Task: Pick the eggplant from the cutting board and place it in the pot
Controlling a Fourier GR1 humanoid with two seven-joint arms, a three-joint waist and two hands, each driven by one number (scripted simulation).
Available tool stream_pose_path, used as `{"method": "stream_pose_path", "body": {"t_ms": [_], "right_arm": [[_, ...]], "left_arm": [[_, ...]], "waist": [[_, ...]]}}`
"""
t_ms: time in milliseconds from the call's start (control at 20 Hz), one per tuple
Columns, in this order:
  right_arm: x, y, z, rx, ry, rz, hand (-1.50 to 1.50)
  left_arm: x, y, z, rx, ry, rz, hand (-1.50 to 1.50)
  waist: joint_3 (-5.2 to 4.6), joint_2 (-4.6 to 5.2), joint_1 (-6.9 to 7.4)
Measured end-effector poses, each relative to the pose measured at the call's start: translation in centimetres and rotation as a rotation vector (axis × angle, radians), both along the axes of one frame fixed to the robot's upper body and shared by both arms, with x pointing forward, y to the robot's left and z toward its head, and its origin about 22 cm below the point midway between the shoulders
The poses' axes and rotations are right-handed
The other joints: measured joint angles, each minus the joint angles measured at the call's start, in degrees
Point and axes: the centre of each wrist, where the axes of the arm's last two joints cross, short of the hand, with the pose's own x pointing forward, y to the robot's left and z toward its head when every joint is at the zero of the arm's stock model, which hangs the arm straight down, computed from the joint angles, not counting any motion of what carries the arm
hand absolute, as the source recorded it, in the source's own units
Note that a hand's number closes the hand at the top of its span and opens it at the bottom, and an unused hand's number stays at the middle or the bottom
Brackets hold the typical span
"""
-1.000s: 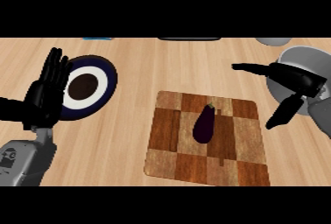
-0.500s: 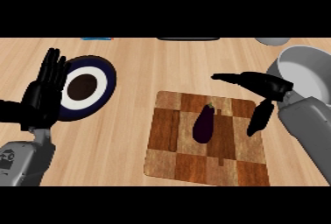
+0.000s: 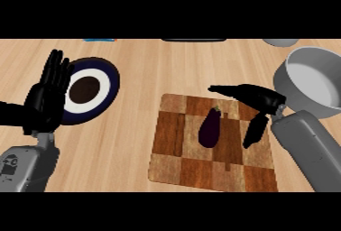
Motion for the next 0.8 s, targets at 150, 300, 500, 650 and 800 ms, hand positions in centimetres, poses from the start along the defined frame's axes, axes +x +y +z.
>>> {"method": "stream_pose_path", "body": {"t_ms": [150,300,500,650,800], "right_arm": [[-0.2,0.0,-0.6,0.019,-0.018,0.003,-1.5],[-0.8,1.2,-0.8,0.003,-0.027,0.001,-1.5],[-0.8,1.6,-2.5,-0.055,-0.035,-0.023,-1.5],[-0.7,2.0,-3.1,-0.078,-0.027,-0.035,-1.5],[-0.6,2.1,-4.9,-0.084,-0.02,-0.046,-1.5]], "left_arm": [[0.2,-0.1,-0.2,-0.001,-0.006,-0.001,0.0],[0.3,0.2,0.1,0.0,-0.004,0.001,0.0],[0.0,-0.2,0.3,0.001,-0.004,0.002,0.0],[0.3,-0.7,-0.3,0.002,-0.005,0.003,0.0],[-0.2,-0.5,-0.1,0.006,-0.005,-0.002,0.0]], "waist": [[0.01,0.01,-0.02],[-0.01,-0.03,-0.09],[0.0,-0.01,0.08],[0.0,0.01,0.01],[0.01,0.02,0.14]]}}
